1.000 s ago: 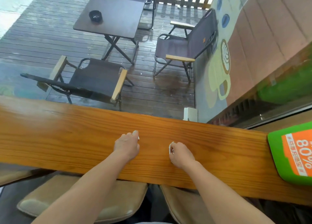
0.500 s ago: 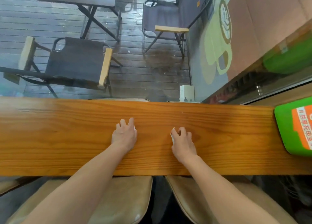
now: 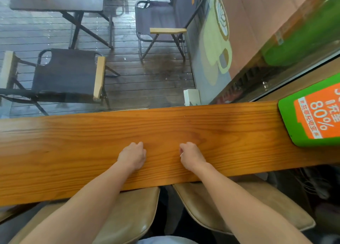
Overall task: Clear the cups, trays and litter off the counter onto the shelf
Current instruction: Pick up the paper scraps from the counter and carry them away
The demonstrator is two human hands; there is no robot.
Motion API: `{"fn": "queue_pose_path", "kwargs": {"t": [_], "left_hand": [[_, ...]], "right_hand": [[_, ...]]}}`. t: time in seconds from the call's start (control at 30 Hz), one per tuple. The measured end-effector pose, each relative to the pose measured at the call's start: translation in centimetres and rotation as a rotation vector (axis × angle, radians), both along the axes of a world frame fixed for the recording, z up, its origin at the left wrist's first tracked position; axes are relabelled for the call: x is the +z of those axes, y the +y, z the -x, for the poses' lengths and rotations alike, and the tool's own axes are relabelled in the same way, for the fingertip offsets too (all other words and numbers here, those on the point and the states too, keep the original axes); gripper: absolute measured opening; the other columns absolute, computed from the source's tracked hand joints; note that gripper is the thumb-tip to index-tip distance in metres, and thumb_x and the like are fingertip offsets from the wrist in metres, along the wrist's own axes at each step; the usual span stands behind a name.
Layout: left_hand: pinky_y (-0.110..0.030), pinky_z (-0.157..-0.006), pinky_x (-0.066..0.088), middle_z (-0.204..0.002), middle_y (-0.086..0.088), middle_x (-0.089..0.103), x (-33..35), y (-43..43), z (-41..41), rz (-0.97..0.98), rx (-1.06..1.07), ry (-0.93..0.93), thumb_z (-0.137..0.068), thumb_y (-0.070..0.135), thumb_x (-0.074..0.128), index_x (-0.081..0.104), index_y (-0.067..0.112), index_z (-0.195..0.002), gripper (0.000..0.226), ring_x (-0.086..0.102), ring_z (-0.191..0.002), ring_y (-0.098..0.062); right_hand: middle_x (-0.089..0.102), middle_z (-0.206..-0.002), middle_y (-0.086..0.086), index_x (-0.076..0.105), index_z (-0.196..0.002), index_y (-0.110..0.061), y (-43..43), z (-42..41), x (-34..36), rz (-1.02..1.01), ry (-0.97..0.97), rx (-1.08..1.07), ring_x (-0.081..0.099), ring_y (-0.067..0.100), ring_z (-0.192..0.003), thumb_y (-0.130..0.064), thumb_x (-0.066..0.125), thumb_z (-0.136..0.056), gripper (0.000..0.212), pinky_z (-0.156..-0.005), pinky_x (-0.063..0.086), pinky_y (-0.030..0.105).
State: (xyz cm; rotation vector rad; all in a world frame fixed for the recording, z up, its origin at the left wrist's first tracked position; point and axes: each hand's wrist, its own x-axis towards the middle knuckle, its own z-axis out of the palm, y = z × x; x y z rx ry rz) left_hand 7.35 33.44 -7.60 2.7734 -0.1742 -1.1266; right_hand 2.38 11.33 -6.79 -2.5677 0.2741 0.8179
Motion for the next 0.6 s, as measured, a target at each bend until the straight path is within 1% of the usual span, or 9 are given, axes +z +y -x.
{"fn": "queue_pose_path", "kwargs": {"t": [0.1, 0.23, 0.33, 0.4, 0.47, 0.5, 0.53, 0.57, 0.6], "left_hand": [[-0.043, -0.084, 0.053, -0.107, -0.009, 0.056, 0.7, -0.7, 0.0, 0.008, -0.044, -0.006, -0.101, 0.033, 0.034, 0.060, 0.015, -0.107, 0.031, 0.060, -0.097, -0.033], [-0.041, -0.083, 0.054, -0.102, -0.007, 0.054, 2.0, -2.3, -0.1, -0.003, -0.154, -0.033, -0.098, 0.026, 0.043, 0.063, 0.012, -0.103, 0.024, 0.061, -0.096, -0.031], [-0.039, -0.082, 0.054, -0.099, -0.005, 0.048, 3.7, -3.9, 0.0, -0.011, -0.288, -0.021, -0.097, 0.024, 0.049, 0.061, 0.011, -0.104, 0.019, 0.060, -0.098, -0.030], [-0.036, -0.076, 0.051, -0.101, -0.004, 0.049, 5.3, -5.3, 0.2, 0.000, -0.309, -0.049, -0.094, 0.023, 0.053, 0.061, 0.012, -0.102, 0.016, 0.060, -0.096, -0.029], [-0.035, -0.069, 0.048, -0.099, -0.004, 0.050, 7.2, -7.0, 0.5, 0.005, -0.333, -0.083, -0.090, 0.023, 0.056, 0.060, 0.014, -0.095, 0.011, 0.058, -0.089, -0.028], [-0.034, -0.065, 0.047, -0.095, -0.003, 0.049, 8.2, -8.0, 0.7, 0.009, -0.349, -0.100, -0.088, 0.022, 0.056, 0.058, 0.015, -0.087, 0.008, 0.056, -0.083, -0.027], [-0.033, -0.060, 0.046, -0.089, -0.002, 0.050, 9.3, -9.1, 1.0, 0.016, -0.359, -0.108, -0.085, 0.021, 0.056, 0.054, 0.016, -0.077, 0.010, 0.055, -0.078, -0.025], [-0.033, -0.057, 0.045, -0.084, -0.001, 0.050, 10.4, -10.2, 1.3, 0.029, -0.375, -0.118, -0.082, 0.022, 0.055, 0.049, 0.018, -0.069, 0.015, 0.055, -0.074, -0.024], [-0.031, -0.054, 0.044, -0.080, 0.000, 0.051, 11.6, -11.5, 1.7, 0.037, -0.396, -0.129, -0.080, 0.023, 0.055, 0.046, 0.020, -0.066, 0.017, 0.055, -0.071, -0.022]], "right_hand": [[0.057, -0.094, 0.003, 0.062, -0.077, -0.019, -1.3, 0.2, 1.3, -0.034, 0.078, -0.033, 0.055, 0.022, -0.084, -0.003, 0.044, -0.090, 0.027, -0.069, 0.046, 0.032], [0.064, -0.092, 0.004, 0.060, -0.066, -0.024, -3.4, 1.4, 3.4, -0.060, 0.147, -0.090, 0.058, 0.022, -0.084, -0.006, 0.042, -0.086, 0.032, -0.069, 0.047, 0.030], [0.063, -0.093, 0.004, 0.059, -0.064, -0.024, -4.9, 2.4, 5.4, -0.069, 0.205, -0.117, 0.058, 0.025, -0.086, -0.009, 0.043, -0.081, 0.027, -0.071, 0.045, 0.027], [0.063, -0.090, 0.005, 0.061, -0.067, -0.022, -5.9, 3.1, 7.0, -0.079, 0.235, -0.136, 0.059, 0.026, -0.083, -0.013, 0.044, -0.076, 0.021, -0.067, 0.045, 0.025], [0.063, -0.083, 0.005, 0.062, -0.068, -0.020, -7.0, 3.8, 8.6, -0.104, 0.233, -0.168, 0.060, 0.024, -0.067, -0.017, 0.042, -0.068, 0.021, -0.051, 0.044, 0.021], [0.062, -0.083, 0.005, 0.061, -0.067, -0.019, -7.6, 4.3, 9.4, -0.117, 0.224, -0.189, 0.058, 0.022, -0.058, -0.019, 0.040, -0.066, 0.020, -0.042, 0.042, 0.019], [0.061, -0.083, 0.006, 0.059, -0.067, -0.017, -8.2, 4.8, 10.2, -0.131, 0.215, -0.206, 0.055, 0.022, -0.053, -0.020, 0.040, -0.066, 0.020, -0.036, 0.040, 0.017], [0.059, -0.083, 0.006, 0.058, -0.068, -0.017, -8.9, 5.4, 11.0, -0.141, 0.199, -0.217, 0.052, 0.021, -0.052, -0.020, 0.040, -0.066, 0.019, -0.035, 0.040, 0.017], [0.058, -0.082, 0.005, 0.058, -0.068, -0.017, -9.6, 6.0, 11.9, -0.143, 0.180, -0.217, 0.051, 0.021, -0.054, -0.020, 0.040, -0.066, 0.019, -0.037, 0.042, 0.019]]}}
